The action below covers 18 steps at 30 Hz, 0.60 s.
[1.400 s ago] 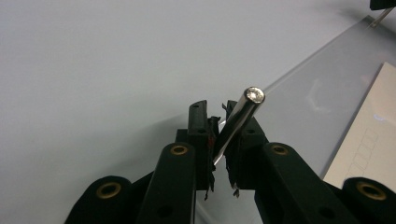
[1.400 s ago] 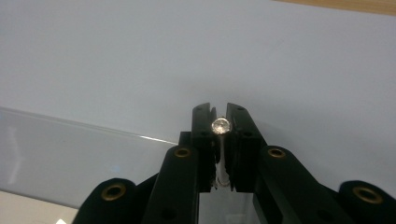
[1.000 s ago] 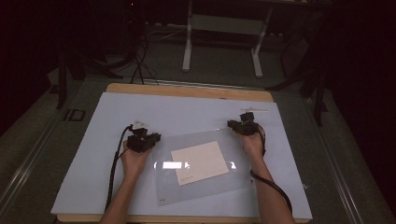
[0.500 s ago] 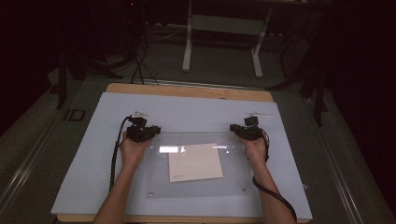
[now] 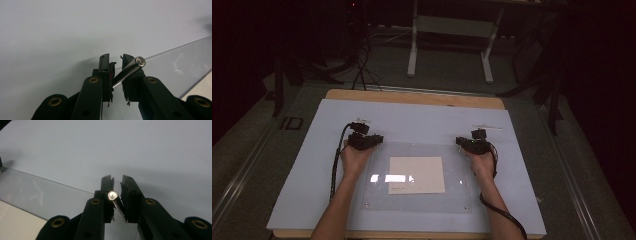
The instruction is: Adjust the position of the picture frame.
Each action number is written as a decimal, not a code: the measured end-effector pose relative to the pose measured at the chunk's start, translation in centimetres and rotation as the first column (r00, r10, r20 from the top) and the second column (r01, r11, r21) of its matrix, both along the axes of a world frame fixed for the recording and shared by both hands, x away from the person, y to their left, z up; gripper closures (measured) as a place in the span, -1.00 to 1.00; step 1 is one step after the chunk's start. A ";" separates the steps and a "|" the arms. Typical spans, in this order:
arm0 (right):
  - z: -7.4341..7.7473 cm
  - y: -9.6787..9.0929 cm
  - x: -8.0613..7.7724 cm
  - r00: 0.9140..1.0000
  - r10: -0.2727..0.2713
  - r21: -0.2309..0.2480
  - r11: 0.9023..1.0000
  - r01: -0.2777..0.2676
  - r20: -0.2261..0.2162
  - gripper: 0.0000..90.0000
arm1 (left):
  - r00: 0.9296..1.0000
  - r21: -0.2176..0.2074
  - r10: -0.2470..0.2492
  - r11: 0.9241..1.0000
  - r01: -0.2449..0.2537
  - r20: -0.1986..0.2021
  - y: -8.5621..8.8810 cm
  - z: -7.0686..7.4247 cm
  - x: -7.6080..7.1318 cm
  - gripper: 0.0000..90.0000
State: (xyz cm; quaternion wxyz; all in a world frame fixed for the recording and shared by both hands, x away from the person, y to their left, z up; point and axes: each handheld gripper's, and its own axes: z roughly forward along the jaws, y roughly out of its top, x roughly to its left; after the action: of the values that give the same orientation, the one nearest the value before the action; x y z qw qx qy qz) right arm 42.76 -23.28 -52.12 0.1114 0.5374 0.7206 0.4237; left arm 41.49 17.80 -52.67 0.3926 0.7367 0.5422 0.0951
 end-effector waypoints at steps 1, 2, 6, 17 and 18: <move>0.1 0.0 0.0 1.000 0.002 0.002 1.000 -0.002 0.000 0.79 | 1.000 0.005 -0.002 1.000 0.002 0.003 0.0 0.1 -0.2 0.74; 0.2 0.0 0.0 1.000 0.002 0.000 1.000 -0.002 0.001 0.79 | 1.000 -0.001 -0.003 1.000 0.003 0.004 0.0 0.1 -0.3 0.74; 0.1 0.0 0.2 1.000 0.002 -0.004 1.000 -0.002 -0.004 0.79 | 1.000 -0.005 -0.004 1.000 0.004 0.003 0.0 -0.1 -0.5 0.74; 0.1 0.4 0.1 0.999 0.030 -0.086 0.996 -0.027 0.036 0.83 | 1.000 -0.050 -0.016 0.999 0.016 -0.002 0.3 -0.3 -0.4 0.69; 0.1 0.4 0.1 0.999 0.034 -0.088 0.996 -0.031 0.039 0.83 | 1.000 -0.050 -0.016 0.999 0.015 -0.002 0.4 -0.3 -0.4 0.68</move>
State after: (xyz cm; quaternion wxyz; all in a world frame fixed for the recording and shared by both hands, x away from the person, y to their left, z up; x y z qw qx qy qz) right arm 42.89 -22.86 -52.06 0.1425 0.5115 0.7447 0.4043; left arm 41.11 18.15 -53.00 0.4112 0.7309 0.5391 0.0776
